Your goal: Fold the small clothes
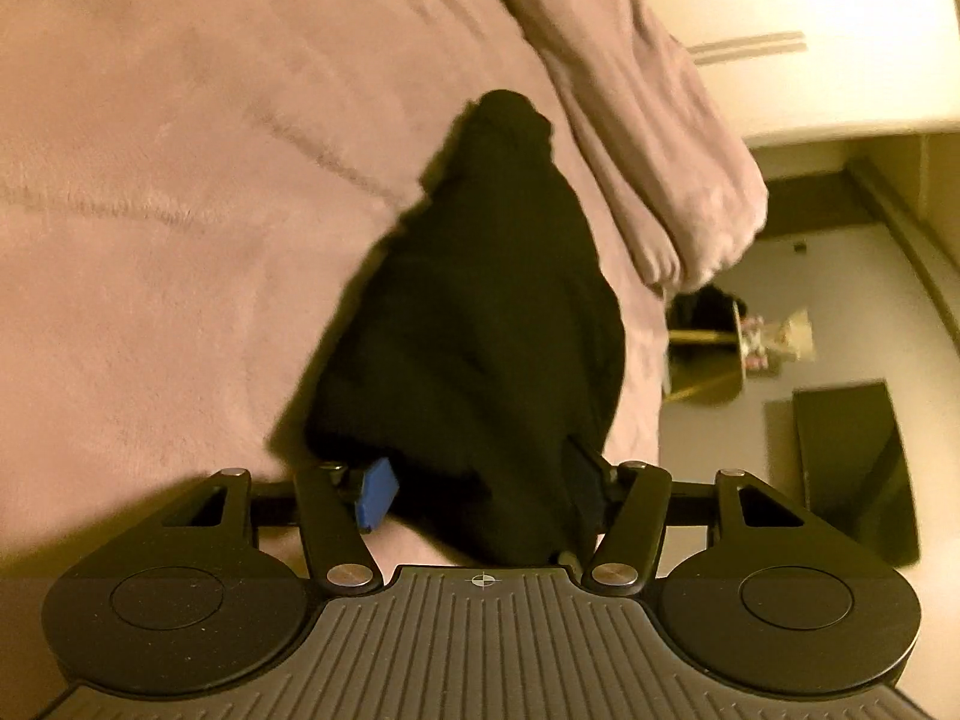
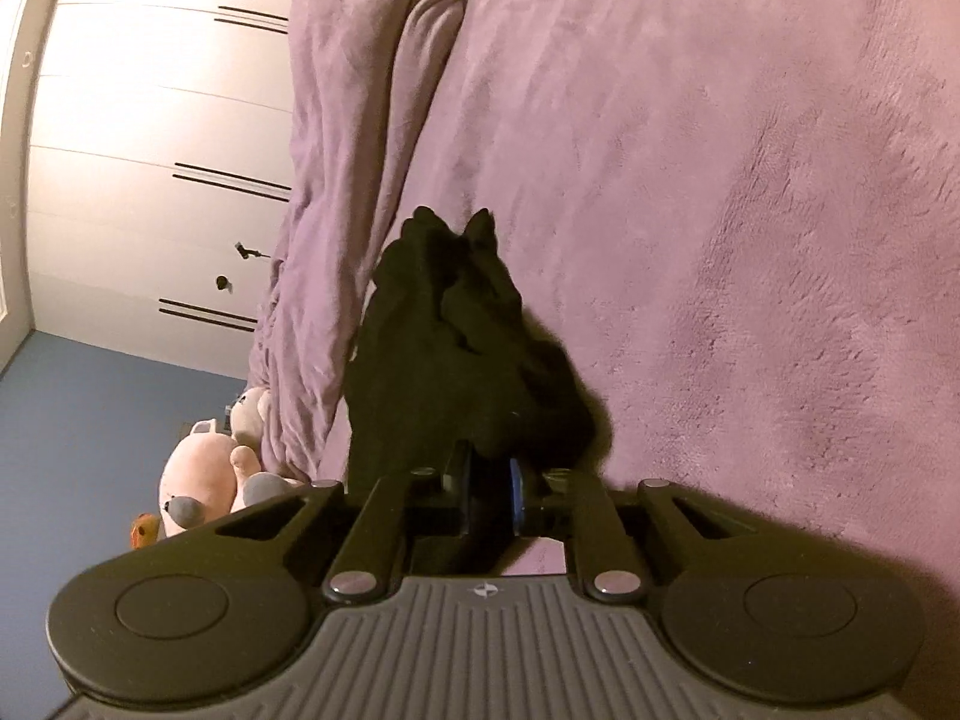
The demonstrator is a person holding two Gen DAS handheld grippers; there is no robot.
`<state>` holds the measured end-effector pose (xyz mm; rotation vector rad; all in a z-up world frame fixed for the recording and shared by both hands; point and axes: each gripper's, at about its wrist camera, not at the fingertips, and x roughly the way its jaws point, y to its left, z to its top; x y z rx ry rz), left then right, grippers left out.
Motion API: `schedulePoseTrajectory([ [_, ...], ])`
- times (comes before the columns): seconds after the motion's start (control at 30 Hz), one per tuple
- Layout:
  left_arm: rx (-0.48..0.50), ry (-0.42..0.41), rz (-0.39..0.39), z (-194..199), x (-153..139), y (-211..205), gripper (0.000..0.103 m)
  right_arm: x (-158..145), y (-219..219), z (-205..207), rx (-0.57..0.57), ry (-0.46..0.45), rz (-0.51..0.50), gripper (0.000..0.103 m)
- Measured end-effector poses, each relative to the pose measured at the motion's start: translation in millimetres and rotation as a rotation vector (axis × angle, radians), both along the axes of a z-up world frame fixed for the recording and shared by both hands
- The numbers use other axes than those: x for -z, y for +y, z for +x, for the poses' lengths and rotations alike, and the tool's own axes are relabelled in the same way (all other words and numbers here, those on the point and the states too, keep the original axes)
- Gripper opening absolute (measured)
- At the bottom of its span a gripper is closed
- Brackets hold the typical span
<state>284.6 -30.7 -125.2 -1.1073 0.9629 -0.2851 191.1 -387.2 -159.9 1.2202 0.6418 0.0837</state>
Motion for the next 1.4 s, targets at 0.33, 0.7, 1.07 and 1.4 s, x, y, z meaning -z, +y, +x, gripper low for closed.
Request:
schedulePoseTrajectory([
  [0.33,0.020,-0.031,0.150,-1.7,-8.4,24.2,0.013,3.0,-10.0,-3.7,-0.022,-0.105,0.129,0.006],
  [0.7,0.170,-0.274,0.335,4.7,-57.8,42.9,0.077,-53.4,-21.4,7.3,-0.181,-0.090,-0.475,0.076],
  [1.07,0.257,-0.140,0.357,105.2,-15.8,6.1,0.072,-25.6,-33.4,119.1,-0.318,-0.089,-0.364,0.076],
  [1.4,0.313,-0.173,0.441,105.2,-16.3,-7.6,0.032,-11.3,-13.9,147.6,-0.371,-0.094,-0.328,0.034],
])
